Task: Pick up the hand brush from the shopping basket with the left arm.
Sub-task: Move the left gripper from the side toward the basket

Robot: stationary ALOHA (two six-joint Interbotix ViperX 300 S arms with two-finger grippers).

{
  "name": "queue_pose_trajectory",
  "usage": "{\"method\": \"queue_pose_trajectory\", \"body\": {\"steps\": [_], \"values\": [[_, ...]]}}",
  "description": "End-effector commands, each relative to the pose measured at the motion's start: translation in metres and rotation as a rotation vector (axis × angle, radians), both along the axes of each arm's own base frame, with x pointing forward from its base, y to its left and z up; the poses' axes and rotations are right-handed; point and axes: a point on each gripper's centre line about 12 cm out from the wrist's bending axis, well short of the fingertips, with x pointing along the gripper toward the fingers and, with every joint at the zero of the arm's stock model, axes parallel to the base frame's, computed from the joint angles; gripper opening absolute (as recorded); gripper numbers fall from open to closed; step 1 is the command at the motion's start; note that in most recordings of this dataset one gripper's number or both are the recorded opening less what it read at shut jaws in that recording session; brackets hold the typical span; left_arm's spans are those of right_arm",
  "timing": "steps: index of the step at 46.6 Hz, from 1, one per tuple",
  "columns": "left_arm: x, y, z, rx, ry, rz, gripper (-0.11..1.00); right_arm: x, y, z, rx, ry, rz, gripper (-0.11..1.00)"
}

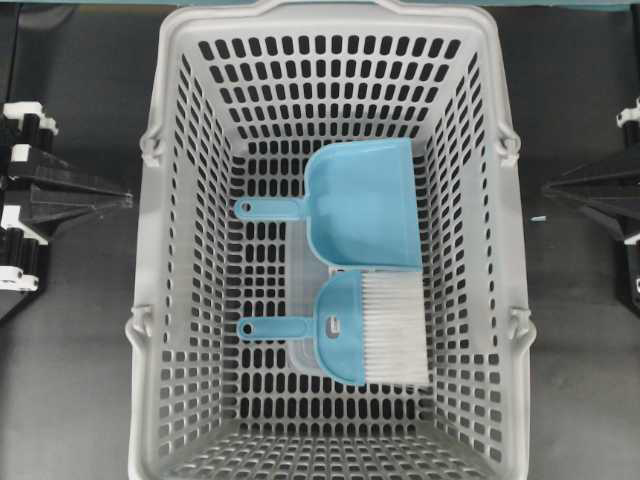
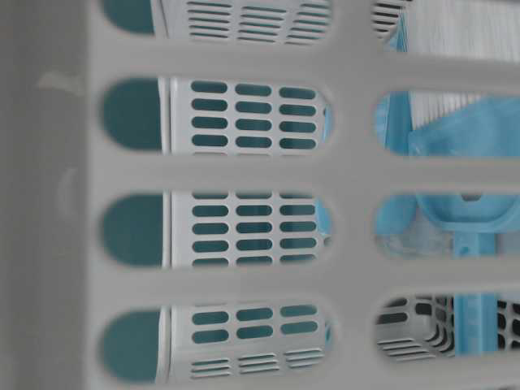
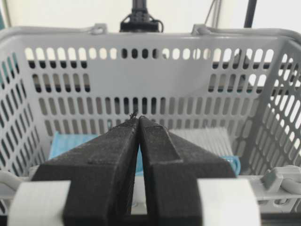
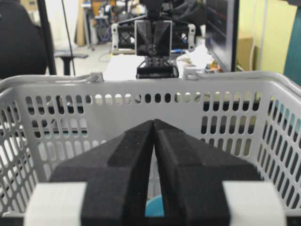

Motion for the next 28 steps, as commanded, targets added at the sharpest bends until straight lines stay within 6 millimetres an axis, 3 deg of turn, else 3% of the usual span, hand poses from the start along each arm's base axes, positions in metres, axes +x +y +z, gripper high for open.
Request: {"method": "queue_pose_trajectory", "body": {"steps": [1, 5, 14, 20, 28], "values": [[0.005, -0.001, 0.028, 0.032, -0.002, -0.004, 0.06, 0.002, 0.000, 0.012, 0.009, -0.029, -0.002, 0.00], [0.009, 0.000, 0.047, 0.029, 0.054, 0.001, 0.00, 0.004, -0.001, 0.015, 0.020, -0.011, -0.004, 0.00], [0.026, 0.001, 0.084, 0.032, 0.256, 0.009, 0.00, 0.008, 0.000, 0.018, 0.015, 0.112, -0.002, 0.00], [0.048, -0.001, 0.097, 0.038, 0.414, 0.006, 0.00, 0.008, 0.000, 0.019, 0.011, 0.184, -0.002, 0.00], [0.085, -0.005, 0.092, 0.046, 0.646, -0.005, 0.00, 0.007, 0.000, 0.013, 0.011, 0.255, 0.000, 0.00]]}}
